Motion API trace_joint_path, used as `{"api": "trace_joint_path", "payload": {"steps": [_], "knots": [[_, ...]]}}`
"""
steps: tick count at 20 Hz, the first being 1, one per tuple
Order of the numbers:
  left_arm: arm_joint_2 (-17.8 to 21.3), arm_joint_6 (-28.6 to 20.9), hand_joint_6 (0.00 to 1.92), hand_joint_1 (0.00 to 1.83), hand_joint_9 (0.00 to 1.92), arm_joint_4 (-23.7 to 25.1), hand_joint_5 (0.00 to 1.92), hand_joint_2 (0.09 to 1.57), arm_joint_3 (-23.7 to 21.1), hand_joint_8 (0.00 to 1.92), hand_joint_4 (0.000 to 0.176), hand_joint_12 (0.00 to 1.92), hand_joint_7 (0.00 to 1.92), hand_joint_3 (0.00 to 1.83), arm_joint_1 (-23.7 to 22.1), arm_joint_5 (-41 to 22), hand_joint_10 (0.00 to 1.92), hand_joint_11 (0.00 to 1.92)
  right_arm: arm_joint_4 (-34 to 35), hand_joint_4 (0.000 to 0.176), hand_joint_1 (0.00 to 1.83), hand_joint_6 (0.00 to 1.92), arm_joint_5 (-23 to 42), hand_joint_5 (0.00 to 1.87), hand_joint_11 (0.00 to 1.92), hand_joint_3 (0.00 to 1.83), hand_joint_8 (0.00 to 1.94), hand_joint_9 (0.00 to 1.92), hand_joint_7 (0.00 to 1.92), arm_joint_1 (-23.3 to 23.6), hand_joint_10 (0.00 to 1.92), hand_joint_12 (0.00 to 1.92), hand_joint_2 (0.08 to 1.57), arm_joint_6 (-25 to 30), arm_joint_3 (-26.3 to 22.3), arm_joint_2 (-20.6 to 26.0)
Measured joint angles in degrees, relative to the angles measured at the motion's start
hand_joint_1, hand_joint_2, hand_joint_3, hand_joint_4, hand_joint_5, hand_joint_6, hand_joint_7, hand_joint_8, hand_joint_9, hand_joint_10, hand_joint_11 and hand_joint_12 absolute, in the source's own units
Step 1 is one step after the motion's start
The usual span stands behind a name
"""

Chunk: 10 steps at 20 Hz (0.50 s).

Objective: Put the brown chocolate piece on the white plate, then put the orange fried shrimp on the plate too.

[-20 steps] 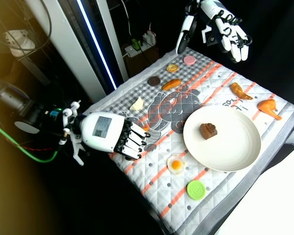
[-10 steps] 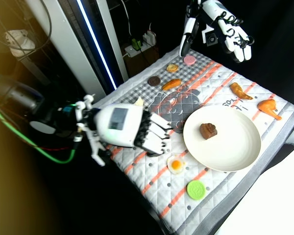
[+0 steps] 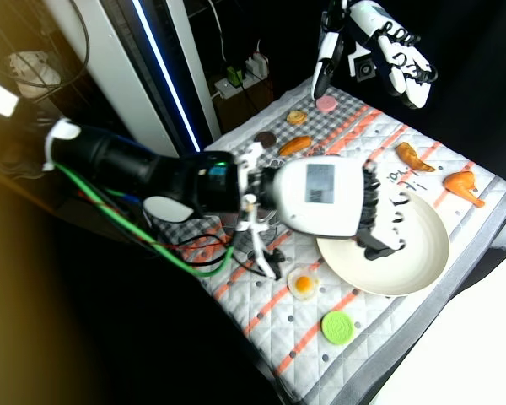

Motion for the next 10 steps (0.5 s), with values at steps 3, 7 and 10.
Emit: {"api": "trace_joint_path", "payload": {"steps": [3, 7, 10], "knots": [[-0.5, -3.2, 0.0, 0.74, 0.0, 1.1, 0.02, 0.84, 0.7, 0.0, 0.175, 0.01, 0.01, 0.0, -0.2, 1.2, 0.0, 0.0, -0.4, 0.073, 0.56, 0.02, -1.8, 0.16, 0.04, 0.0, 0.07, 0.33, 0.35, 0.0, 0.19, 1.18, 0.99, -0.4, 0.1, 0.0], [-0.6, -10.1, 0.0, 0.73, 0.0, 1.0, 0.0, 0.82, 2.2, 0.0, 0.176, 0.0, 0.0, 0.0, 0.4, 1.0, 0.0, 0.0, -0.4, 0.092, 0.43, 0.0, -0.5, 0.02, 0.0, 0.0, 0.0, 0.22, 0.2, 0.4, 0.01, 0.68, 1.0, -0.4, -0.6, 0.0], [-0.6, -10.8, 0.0, 0.76, 0.0, 1.2, 0.0, 0.82, 2.3, 0.0, 0.176, 0.0, 0.0, 0.0, 0.5, 1.1, 0.0, 0.0, -0.4, 0.081, 0.45, 0.01, 0.9, 0.06, 0.0, 0.0, 0.0, 0.22, 0.2, 0.3, 0.0, 0.65, 1.0, -0.5, -3.3, 0.4]]}}
